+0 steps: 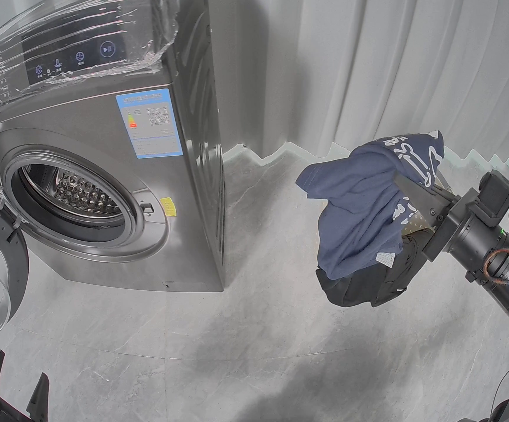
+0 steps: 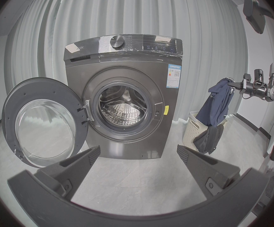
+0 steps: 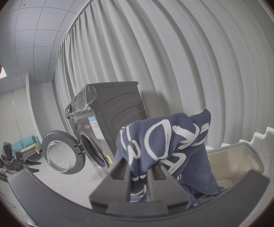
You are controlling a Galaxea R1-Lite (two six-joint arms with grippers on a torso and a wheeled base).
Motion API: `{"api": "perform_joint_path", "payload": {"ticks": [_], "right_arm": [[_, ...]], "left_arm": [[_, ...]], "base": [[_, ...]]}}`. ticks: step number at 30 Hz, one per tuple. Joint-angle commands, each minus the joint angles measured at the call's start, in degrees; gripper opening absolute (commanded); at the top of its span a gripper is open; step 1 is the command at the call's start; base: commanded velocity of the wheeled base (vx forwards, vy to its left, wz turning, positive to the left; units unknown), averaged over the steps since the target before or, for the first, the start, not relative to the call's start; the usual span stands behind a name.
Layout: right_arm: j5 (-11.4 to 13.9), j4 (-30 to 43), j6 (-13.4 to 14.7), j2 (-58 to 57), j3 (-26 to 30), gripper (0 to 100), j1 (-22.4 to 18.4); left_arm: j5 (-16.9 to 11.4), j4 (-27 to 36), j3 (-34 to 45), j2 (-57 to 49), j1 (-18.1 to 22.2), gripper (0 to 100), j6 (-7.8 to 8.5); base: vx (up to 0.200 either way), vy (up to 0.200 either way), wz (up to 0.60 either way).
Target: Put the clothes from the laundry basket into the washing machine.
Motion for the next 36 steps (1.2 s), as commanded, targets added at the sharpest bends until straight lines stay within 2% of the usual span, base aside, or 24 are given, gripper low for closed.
{"api": "perform_joint_path", "payload": {"ticks": [1,9,15,33,36], "right_arm": [[-0.04,-0.01,0.01,0.08,0.13,0,0.20],[0.05,-0.01,0.01,0.17,0.92,0,0.20],[-0.12,0.07,0.01,0.43,1.63,0,0.38],[-0.12,0.07,0.01,2.01,3.91,0,0.38],[0.05,0.07,0.01,2.19,4.53,0,0.64]], "left_arm": [[0.01,0.07,0.84,-1.04,0.00,100,-0.02],[0.01,-0.02,0.84,-1.04,0.09,100,-0.02],[0.01,-0.02,0.84,-1.04,0.00,100,-0.02],[0.01,-0.02,0.84,-1.04,0.09,100,-0.10],[0.01,-0.02,0.84,-1.04,0.09,100,-0.02]], "base": [[0.000,0.200,0.00],[0.000,0.200,0.00],[0.000,0.000,0.00],[-0.200,0.000,0.00],[0.000,0.000,0.00]]}}
